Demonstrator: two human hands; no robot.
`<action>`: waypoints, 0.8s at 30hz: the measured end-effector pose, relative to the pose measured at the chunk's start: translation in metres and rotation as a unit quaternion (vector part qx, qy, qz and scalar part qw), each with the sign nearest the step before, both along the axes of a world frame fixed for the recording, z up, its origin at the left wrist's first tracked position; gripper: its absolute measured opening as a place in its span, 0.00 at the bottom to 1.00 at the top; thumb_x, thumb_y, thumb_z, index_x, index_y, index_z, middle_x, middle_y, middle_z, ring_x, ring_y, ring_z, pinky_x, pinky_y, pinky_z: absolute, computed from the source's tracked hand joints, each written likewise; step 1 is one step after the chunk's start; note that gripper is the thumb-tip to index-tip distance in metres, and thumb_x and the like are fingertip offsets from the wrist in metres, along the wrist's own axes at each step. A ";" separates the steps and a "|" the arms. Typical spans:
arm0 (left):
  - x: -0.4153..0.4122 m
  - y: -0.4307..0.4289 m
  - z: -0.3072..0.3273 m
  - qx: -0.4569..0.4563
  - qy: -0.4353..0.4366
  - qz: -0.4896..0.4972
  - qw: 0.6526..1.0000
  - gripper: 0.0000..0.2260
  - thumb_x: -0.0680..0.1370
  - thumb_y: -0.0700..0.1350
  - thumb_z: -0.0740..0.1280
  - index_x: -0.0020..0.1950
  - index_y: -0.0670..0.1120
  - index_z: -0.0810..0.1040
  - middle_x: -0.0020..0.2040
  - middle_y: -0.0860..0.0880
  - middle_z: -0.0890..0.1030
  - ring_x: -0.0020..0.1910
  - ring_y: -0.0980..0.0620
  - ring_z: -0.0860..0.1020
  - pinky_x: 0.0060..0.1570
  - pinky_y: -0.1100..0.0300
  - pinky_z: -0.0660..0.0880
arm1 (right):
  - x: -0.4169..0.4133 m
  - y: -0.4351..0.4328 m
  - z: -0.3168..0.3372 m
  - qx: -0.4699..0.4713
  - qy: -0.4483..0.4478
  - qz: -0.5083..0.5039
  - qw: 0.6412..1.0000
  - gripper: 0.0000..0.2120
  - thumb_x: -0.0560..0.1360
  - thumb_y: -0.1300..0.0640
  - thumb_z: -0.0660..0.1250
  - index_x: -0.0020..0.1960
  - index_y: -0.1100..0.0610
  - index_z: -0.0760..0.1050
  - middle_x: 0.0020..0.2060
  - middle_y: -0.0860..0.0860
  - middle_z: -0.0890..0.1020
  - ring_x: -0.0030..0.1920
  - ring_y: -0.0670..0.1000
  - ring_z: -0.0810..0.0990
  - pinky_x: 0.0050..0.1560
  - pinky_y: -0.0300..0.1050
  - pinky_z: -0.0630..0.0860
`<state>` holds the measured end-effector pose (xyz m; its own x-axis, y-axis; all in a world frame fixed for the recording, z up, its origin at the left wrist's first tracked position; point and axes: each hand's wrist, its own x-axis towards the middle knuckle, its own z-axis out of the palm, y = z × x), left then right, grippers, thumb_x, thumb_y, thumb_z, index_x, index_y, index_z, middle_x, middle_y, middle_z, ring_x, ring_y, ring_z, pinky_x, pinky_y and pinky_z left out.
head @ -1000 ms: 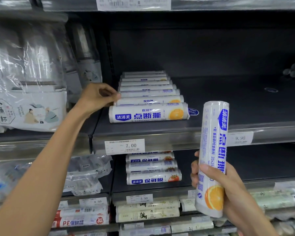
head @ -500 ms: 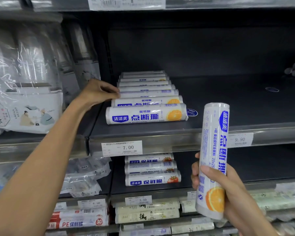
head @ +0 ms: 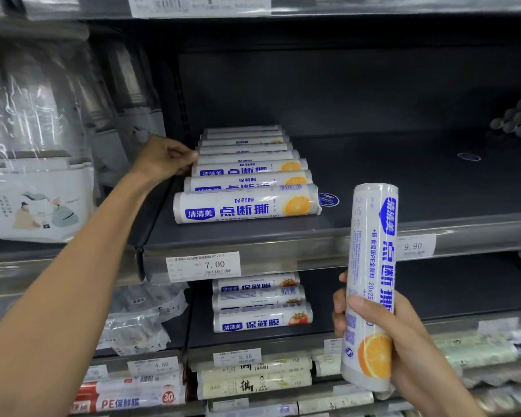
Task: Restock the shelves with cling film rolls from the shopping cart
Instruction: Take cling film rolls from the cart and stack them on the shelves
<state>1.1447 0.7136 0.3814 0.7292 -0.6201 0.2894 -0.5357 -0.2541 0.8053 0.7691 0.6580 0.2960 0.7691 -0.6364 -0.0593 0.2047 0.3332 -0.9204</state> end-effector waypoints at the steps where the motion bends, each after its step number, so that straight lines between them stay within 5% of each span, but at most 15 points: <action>1: -0.001 0.003 -0.001 -0.007 0.012 -0.009 1.000 0.10 0.74 0.39 0.70 0.53 0.36 0.79 0.36 0.49 0.82 0.29 0.62 0.78 0.34 0.74 0.76 | -0.001 -0.001 0.000 -0.001 -0.001 -0.002 1.000 0.44 0.46 0.45 0.83 0.55 0.63 0.73 0.35 0.58 0.79 0.31 0.54 0.76 0.32 0.43 0.77; 5: -0.002 0.004 -0.003 -0.006 0.017 -0.023 1.000 0.09 0.72 0.37 0.72 0.52 0.38 0.80 0.27 0.59 0.80 0.29 0.66 0.78 0.34 0.76 0.74 | 0.001 -0.003 -0.001 -0.001 -0.006 -0.002 1.000 0.42 0.46 0.45 0.83 0.54 0.63 0.74 0.35 0.58 0.78 0.31 0.54 0.76 0.32 0.43 0.76; 11: 0.005 -0.007 0.003 0.023 -0.031 0.006 0.999 0.13 0.74 0.38 0.71 0.57 0.40 0.80 0.50 0.47 0.80 0.40 0.64 0.74 0.39 0.83 0.68 | 0.011 -0.006 0.013 -0.013 -0.014 0.032 0.999 0.31 0.47 0.45 0.83 0.46 0.57 0.80 0.36 0.57 0.79 0.31 0.52 0.77 0.33 0.42 0.77; 17: 0.015 -0.014 0.007 0.021 0.046 -0.002 0.999 0.17 0.70 0.34 0.73 0.58 0.37 0.79 0.49 0.42 0.81 0.28 0.66 0.78 0.34 0.76 0.74 | 0.022 -0.012 0.028 -0.019 -0.035 0.053 0.998 0.28 0.51 0.47 0.82 0.47 0.56 0.80 0.36 0.56 0.79 0.33 0.51 0.78 0.35 0.42 0.77; 22: 0.018 -0.018 0.008 0.037 0.038 -0.003 0.999 0.17 0.70 0.34 0.73 0.58 0.34 0.78 0.29 0.55 0.81 0.26 0.67 0.77 0.30 0.77 0.72 | 0.028 -0.016 0.033 -0.023 -0.045 0.052 0.997 0.34 0.55 0.48 0.81 0.56 0.59 0.75 0.37 0.56 0.79 0.34 0.51 0.78 0.36 0.42 0.77; 24: 0.017 -0.021 0.007 0.038 0.018 0.001 0.999 0.16 0.71 0.34 0.72 0.58 0.34 0.78 0.40 0.47 0.83 0.25 0.67 0.76 0.30 0.77 0.72 | 0.027 -0.017 0.032 -0.023 -0.046 0.050 0.997 0.34 0.55 0.48 0.81 0.56 0.59 0.75 0.37 0.56 0.79 0.34 0.51 0.78 0.36 0.42 0.77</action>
